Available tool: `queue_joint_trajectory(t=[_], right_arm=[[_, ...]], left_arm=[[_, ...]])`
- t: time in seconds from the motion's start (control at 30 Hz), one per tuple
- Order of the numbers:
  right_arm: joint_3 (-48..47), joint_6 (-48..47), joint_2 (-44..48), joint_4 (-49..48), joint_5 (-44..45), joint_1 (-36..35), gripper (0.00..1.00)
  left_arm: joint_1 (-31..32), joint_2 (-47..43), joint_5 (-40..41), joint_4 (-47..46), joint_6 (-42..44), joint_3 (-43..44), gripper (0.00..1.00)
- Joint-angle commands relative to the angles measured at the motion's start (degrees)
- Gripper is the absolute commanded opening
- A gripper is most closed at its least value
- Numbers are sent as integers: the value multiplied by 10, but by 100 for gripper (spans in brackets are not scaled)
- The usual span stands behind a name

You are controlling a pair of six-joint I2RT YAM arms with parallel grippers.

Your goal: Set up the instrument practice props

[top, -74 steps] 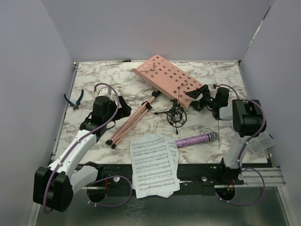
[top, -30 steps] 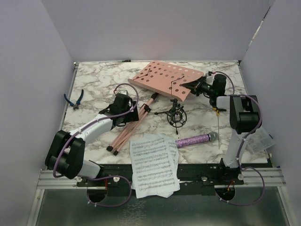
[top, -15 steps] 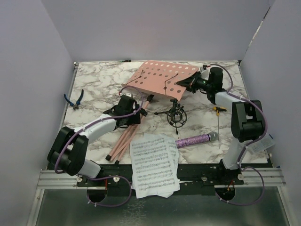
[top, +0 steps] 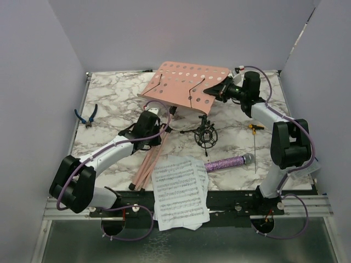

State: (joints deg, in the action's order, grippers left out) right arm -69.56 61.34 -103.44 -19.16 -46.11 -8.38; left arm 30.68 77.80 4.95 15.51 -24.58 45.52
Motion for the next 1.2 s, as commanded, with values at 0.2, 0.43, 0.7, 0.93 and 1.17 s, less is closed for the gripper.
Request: queue_joint_trajectory(t=[0.2,0.43,0.7,0.93,1.17], right_arm=[[-85,-18,87,-80,-99,-19,0],[-94,-25,146,-80,-111,-33,0],[-90,-46,232,-87,-117,-61,0],[-99,-71,299,-79,-117,-92,0],[-99,-89,337,-73,-115,-116,1]], left_arm=[[-2,-43,35,19,-44,-4,0],[-1,-102,75,18,-62,-2,0],[-2,-201,122,-12,-66,0,0],[-3,-279,115,-106,-58,-10,0],[-3,-308,92,-192,-37,-11,0]])
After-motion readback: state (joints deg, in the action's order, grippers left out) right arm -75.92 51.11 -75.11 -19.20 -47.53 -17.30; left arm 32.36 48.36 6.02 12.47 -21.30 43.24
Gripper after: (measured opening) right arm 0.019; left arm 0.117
